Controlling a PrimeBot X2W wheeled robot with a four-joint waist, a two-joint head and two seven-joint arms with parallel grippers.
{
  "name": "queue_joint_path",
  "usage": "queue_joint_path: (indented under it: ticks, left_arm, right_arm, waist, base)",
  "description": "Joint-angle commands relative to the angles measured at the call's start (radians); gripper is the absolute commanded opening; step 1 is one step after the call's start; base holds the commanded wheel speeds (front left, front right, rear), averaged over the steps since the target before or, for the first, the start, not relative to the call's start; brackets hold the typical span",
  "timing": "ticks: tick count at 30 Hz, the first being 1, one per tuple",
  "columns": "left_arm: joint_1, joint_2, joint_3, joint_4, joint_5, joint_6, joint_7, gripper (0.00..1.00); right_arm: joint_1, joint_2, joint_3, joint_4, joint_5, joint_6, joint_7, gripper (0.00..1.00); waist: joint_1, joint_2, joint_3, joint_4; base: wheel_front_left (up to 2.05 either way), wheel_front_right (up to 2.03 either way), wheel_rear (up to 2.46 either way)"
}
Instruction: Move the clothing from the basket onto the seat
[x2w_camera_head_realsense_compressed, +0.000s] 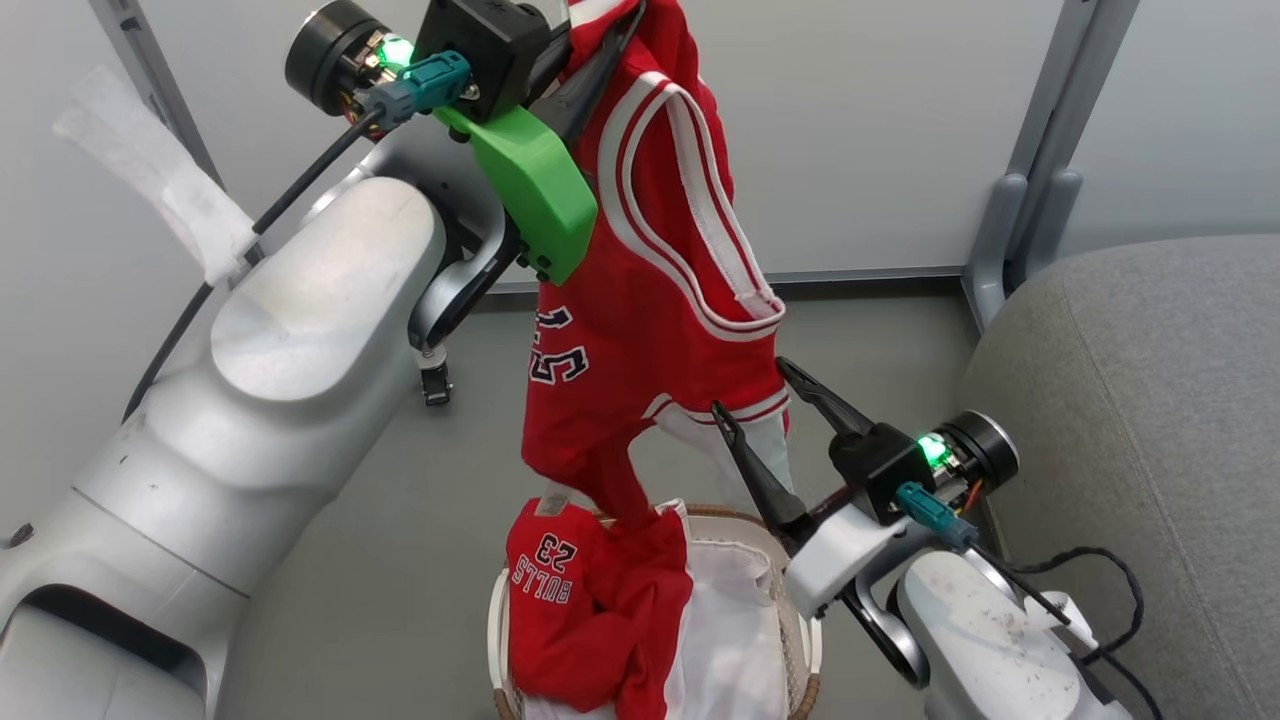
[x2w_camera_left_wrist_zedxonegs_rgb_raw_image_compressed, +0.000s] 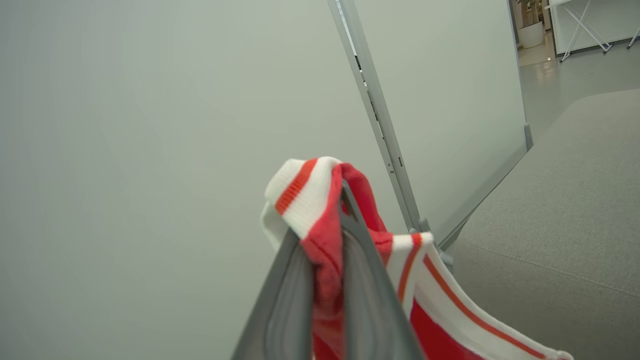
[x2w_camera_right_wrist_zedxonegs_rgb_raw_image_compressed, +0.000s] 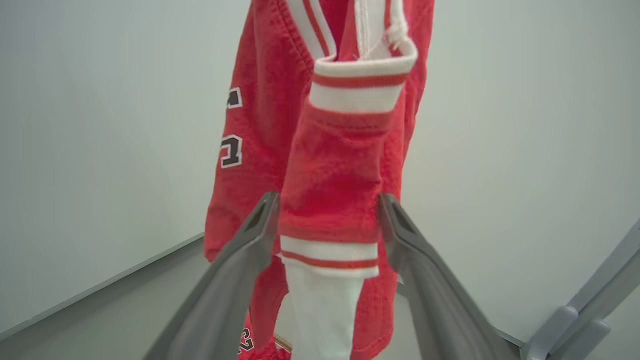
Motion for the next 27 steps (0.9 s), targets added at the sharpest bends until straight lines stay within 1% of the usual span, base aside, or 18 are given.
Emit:
queue_joint_path:
  ticks: [1,7,12,13,14,15,16,21,27]
  left_arm:
    - [-0.025,-0.001,-0.005,-0.006,-0.004,0.002,-0.009,0.00]
    - [-0.043,-0.011,-0.017,-0.029,-0.009,0.002,-0.019,0.00]
    - [-0.050,-0.023,-0.024,-0.038,-0.010,0.002,-0.023,0.00]
    - [-0.050,-0.024,-0.025,-0.039,-0.011,0.002,-0.024,0.00]
    - [-0.050,-0.024,-0.026,-0.041,-0.011,0.002,-0.025,0.00]
    - [-0.047,-0.022,-0.026,-0.040,-0.013,0.002,-0.024,0.00]
    - [-0.043,-0.017,-0.026,-0.039,-0.016,0.004,-0.022,0.00]
    - [0.000,0.013,-0.025,-0.019,-0.030,0.011,-0.011,0.00]
    - [0.071,0.047,-0.011,0.017,-0.070,0.020,-0.015,0.00]
  right_arm:
    - [-0.027,-0.004,0.004,0.020,-0.002,-0.001,-0.005,1.00]
    - [-0.131,-0.004,-0.006,0.123,-0.010,-0.001,-0.005,1.00]
    - [-0.198,-0.004,0.045,0.219,0.013,-0.001,-0.005,1.00]
    - [-0.209,-0.004,0.058,0.236,0.024,-0.001,-0.005,0.84]
    - [-0.223,-0.004,0.073,0.252,0.037,-0.001,-0.005,0.41]
    - [-0.233,-0.004,0.087,0.263,0.047,-0.001,-0.005,0.14]
    - [-0.243,-0.004,0.096,0.269,0.059,-0.001,-0.005,0.00]
    - [-0.267,-0.004,0.123,0.277,0.096,-0.001,-0.005,0.00]
    - [-0.282,-0.004,0.108,0.269,0.107,-0.001,-0.005,0.00]
  waist:
    - [0.0001,0.0000,0.003,0.011]
    - [0.0001,0.0000,0.009,0.033]
    - [0.0001,0.0000,0.013,0.048]
    - [0.0001,0.0000,0.014,0.050]
    - [0.0001,0.0000,0.015,0.052]
    - [0.0001,0.0000,0.016,0.054]
    - [0.0001,0.0000,0.018,0.055]
    - [0.0001,0.0000,0.022,0.051]
    - [0.0001,0.0000,0.022,0.031]
  base:
    - [0.00,0.00,0.00]
    - [0.00,0.00,0.00]
    - [0.00,0.00,0.00]
    - [0.00,0.00,0.00]
    - [0.00,0.00,0.00]
    - [0.00,0.00,0.00]
    - [0.00,0.00,0.00]
    - [0.00,0.00,0.00]
    - [0.00,0.00,0.00]
